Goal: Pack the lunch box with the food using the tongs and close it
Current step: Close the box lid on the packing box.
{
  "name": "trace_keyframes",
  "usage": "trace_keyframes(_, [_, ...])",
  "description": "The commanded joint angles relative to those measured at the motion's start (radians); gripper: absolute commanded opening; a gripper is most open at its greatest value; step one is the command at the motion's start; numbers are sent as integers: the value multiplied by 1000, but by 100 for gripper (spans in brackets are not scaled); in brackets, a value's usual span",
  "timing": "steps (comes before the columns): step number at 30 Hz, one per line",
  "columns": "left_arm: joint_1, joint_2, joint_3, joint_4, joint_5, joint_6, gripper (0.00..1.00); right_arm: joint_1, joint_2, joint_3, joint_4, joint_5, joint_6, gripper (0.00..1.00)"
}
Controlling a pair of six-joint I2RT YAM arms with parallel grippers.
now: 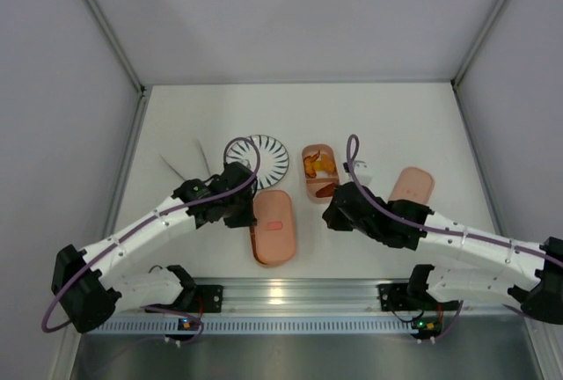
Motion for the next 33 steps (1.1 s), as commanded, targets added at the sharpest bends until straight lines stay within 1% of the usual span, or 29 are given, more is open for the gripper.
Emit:
trace_keyframes(1, [25, -29, -40, 3, 16, 7, 0, 17, 10, -1, 84, -15, -5, 0])
trace_keyframes(5, [67, -36, -86, 39, 50, 16, 0, 22, 21, -9, 99, -21, -3, 0])
trace_keyframes(18, [128, 0, -126, 104, 62, 33, 0, 26, 41, -33, 134, -36, 1, 0])
trace_keyframes(24, [144, 14, -135, 128, 62, 35, 0, 26, 44, -35, 142, -37, -2, 0])
trace_keyframes(26, [145, 20, -141, 142, 97, 35, 0, 26, 45, -38, 145, -41, -2, 0])
trace_keyframes(33, [151, 45, -147, 164, 102, 38, 0, 26, 44, -50, 151, -44, -2, 0])
